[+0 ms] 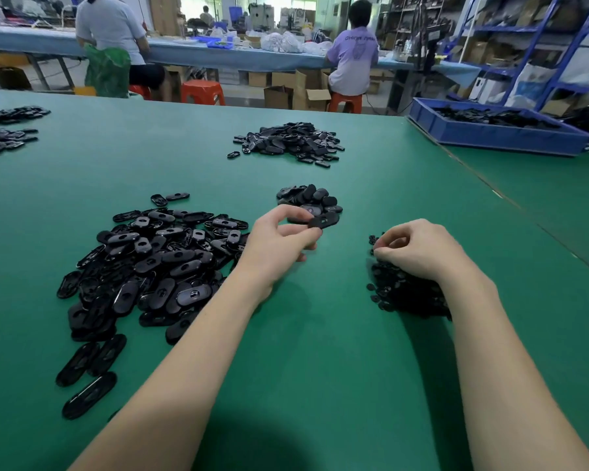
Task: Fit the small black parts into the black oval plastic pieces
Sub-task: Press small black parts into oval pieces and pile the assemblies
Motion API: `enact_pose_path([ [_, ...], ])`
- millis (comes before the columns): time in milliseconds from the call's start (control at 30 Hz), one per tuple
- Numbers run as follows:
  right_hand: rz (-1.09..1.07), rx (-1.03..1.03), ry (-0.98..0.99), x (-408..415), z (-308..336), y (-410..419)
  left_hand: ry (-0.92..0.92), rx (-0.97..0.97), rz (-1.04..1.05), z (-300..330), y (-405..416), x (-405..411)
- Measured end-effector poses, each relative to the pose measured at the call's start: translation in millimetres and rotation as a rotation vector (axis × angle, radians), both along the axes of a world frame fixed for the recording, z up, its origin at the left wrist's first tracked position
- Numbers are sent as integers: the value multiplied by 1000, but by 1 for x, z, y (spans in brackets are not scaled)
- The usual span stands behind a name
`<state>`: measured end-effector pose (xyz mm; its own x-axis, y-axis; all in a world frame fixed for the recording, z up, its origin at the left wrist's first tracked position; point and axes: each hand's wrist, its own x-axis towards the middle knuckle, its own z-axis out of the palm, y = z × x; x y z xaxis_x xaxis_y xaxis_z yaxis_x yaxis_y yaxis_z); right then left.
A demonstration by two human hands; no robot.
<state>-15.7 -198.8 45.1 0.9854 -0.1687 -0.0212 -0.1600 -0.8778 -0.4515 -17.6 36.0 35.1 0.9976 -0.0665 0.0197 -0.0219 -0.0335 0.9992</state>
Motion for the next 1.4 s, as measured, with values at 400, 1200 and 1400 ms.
enact_pose_path([
  [400, 1, -127, 1, 3, -8, 7, 247, -332, 38, -8, -2, 5],
  [1200, 151, 821, -89, -6, 4, 57, 123, -272, 23, -13, -5, 5],
  [1400, 118, 850, -56, -5, 5, 62, 29, -244, 20, -12, -6, 2],
])
